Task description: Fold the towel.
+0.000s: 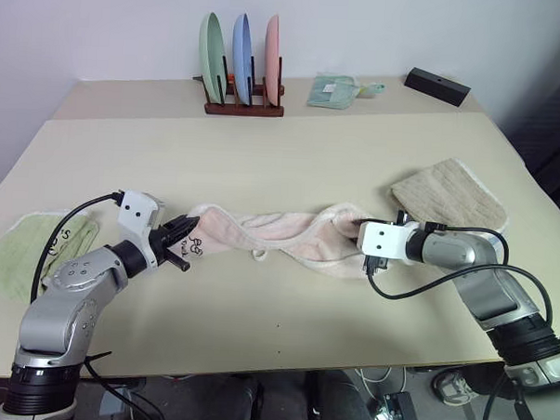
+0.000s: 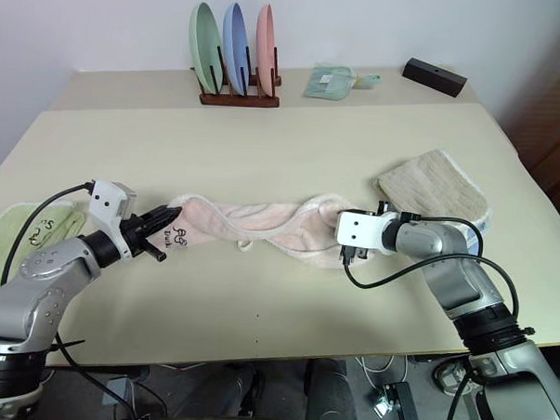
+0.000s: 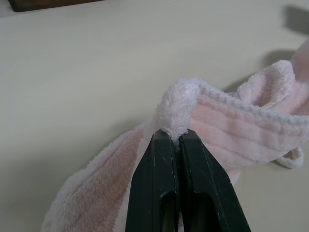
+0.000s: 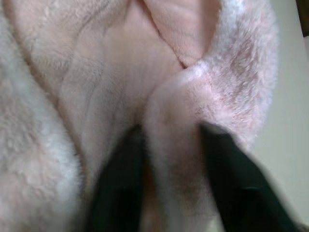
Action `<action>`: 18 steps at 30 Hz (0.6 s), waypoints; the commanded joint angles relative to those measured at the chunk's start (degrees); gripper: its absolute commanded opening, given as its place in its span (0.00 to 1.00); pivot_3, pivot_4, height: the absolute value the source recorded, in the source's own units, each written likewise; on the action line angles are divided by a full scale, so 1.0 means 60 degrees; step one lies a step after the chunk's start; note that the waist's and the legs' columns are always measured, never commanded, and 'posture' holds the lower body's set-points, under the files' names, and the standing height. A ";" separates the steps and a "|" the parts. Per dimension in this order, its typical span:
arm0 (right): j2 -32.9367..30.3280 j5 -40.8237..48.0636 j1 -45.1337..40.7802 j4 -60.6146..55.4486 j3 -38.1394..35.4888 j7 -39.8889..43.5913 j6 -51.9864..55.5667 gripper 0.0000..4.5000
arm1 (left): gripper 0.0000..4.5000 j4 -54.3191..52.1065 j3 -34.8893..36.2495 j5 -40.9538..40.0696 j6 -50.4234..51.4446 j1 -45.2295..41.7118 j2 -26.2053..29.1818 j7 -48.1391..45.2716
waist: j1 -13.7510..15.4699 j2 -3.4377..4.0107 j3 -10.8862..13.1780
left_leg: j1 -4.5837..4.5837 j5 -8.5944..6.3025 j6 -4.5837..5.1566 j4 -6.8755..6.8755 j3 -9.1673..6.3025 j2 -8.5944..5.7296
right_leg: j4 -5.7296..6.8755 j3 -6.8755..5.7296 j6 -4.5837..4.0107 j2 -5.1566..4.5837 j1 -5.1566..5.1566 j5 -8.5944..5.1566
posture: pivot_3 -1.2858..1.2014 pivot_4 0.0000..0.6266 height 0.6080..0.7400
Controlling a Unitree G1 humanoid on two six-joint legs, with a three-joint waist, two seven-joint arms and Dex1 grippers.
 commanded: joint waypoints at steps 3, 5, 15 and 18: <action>0.0095 -0.0191 -0.0308 0.0045 -0.0180 -0.0261 -0.0620 0.00 | 0.00 -0.0231 0.0094 -0.0004 -0.0165 -0.0046 0.0054 0.0006 | -0.0001 0.0000 0.0000 | 0.0000 0.0000 0.0000 0.0000 0.0001 0.0000 | 0.0000 0.0001 0.0000 0.0001 0.0000 0.0000 | 0.52 0.24 1.00; 0.0088 -0.0131 -0.0364 0.0042 -0.0259 -0.0245 -0.0772 0.00 | 0.00 -0.0242 0.0129 -0.0002 -0.0168 -0.0004 0.0083 -0.0008 | -0.0005 0.0000 0.0000 | 0.0000 0.0000 0.0000 0.0000 0.0001 0.0000 | 0.0000 0.0001 0.0000 0.0001 0.0000 0.0000 | 0.52 0.24 1.00; -0.0107 0.1221 -0.2533 0.0820 -0.1576 0.0171 -0.0311 0.00 | 0.00 0.1637 0.0888 0.0726 -0.1231 -0.2165 0.0594 0.0746 | 0.0009 -0.0010 0.0016 | -0.0002 0.0004 -0.0007 0.0008 0.0001 0.0000 | 0.0003 0.0001 -0.0004 0.0004 0.0000 0.0006 | 0.52 0.24 1.00; -0.0079 0.1107 -0.3380 0.1625 -0.1632 0.0042 -0.0530 0.00 | 0.00 0.2630 0.0836 0.1010 -0.1794 -0.3268 0.0599 0.0905 | 0.0007 -0.0025 0.0011 | -0.0001 0.0007 -0.0011 0.0007 0.0000 0.0000 | -0.0006 -0.0002 -0.0003 0.0006 0.0003 0.0015 | 0.52 0.24 1.00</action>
